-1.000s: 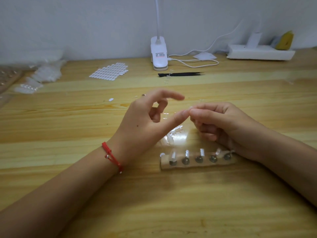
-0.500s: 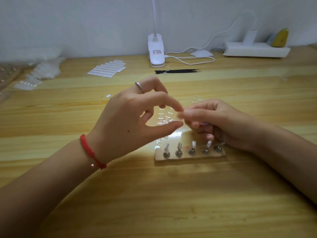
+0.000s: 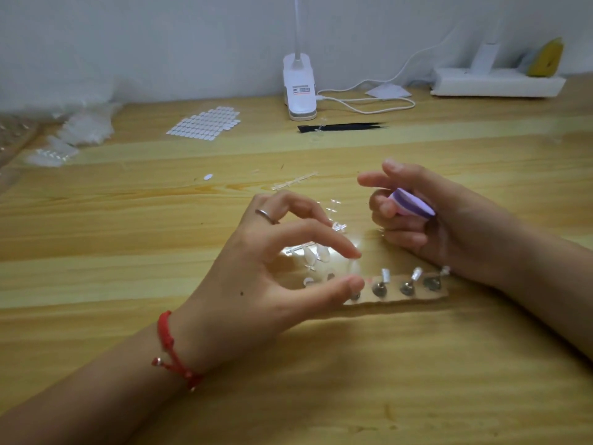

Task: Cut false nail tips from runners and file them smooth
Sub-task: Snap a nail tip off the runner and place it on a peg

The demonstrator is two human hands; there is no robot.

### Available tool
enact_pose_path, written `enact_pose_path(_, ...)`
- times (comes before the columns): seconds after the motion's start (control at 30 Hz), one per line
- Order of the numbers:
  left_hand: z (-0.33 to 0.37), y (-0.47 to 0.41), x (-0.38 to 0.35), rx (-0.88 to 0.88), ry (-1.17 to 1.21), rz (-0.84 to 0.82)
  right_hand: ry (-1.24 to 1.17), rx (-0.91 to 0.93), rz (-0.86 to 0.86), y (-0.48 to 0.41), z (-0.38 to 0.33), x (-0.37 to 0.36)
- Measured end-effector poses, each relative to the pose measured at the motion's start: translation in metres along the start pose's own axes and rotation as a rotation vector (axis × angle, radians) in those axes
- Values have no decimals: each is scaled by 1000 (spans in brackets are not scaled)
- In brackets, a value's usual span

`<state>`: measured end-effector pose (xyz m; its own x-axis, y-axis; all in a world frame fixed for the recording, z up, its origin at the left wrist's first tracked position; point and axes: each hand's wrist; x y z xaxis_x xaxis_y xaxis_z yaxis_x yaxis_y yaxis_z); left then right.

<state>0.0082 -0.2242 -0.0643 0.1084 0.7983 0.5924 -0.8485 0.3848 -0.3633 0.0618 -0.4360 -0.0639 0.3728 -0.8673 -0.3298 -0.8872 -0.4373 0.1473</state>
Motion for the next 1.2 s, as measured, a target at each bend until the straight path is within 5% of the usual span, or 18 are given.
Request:
enact_pose_path(0.77, -2, -1, -3, 16, -62, -86, 32, 16, 24, 2, -1, -4)
enact_pose_path(1.03, 2, -3, 6, 71, -83, 46, 17, 23, 22, 1, 0, -4)
enact_pose_path(1.2, -20, -10, 21, 178, -383, 60, 6, 8, 19, 1, -1, -3)
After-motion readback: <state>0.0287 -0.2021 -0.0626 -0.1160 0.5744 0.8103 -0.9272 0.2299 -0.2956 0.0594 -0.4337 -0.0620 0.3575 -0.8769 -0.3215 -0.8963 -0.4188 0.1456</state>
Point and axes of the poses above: each hand's wrist, its own y-axis away from the middle knuckle, its own x-axis out of the back of the hand, z = x × y, and after that the axes turned 2 degrees about z, right-handed
